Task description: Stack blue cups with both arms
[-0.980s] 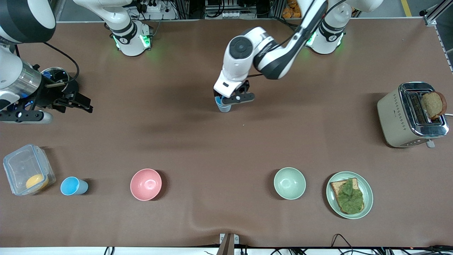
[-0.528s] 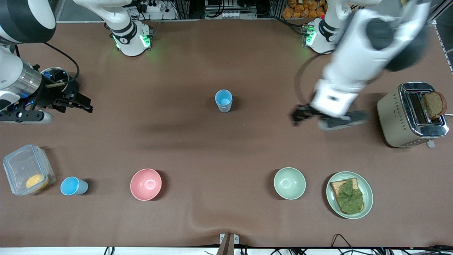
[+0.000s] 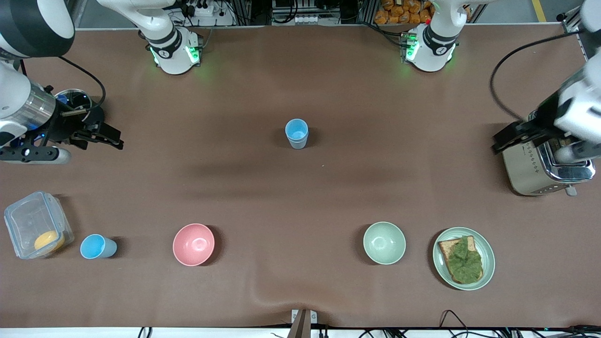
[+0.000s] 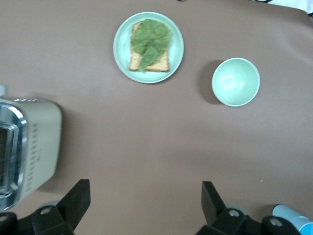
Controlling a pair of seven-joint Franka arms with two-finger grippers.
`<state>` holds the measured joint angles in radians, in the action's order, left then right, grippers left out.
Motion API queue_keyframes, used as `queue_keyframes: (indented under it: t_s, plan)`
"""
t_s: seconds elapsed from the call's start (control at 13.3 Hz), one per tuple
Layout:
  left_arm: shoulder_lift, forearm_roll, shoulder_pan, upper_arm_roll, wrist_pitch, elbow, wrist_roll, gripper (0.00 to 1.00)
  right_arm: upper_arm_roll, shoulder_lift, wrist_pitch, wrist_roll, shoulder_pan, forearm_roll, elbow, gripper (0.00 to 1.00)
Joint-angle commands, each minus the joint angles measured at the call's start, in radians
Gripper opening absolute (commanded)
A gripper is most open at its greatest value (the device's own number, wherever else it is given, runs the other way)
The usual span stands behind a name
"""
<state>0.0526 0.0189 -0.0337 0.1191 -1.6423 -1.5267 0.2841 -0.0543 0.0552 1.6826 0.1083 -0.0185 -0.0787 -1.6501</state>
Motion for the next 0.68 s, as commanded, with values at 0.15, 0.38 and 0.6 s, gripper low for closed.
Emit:
queue_keyframes:
  t_s: [0.15, 0.38, 0.6]
  plan:
    - [-0.051, -0.005, 0.0, -0.012, 0.067, -0.006, -0.019, 1.0, -0.015, -0.024, 0.005, -0.012, 0.02, 0.005, -0.023, 1.0]
    - [-0.053, -0.005, 0.014, -0.012, 0.096, -0.012, -0.026, 1.0, -0.015, -0.024, 0.005, -0.012, 0.02, 0.005, -0.023, 1.0]
    - [-0.053, -0.002, 0.037, -0.048, 0.101, -0.004, -0.069, 1.0, -0.015, -0.024, 0.005, -0.012, 0.02, 0.005, -0.023, 1.0]
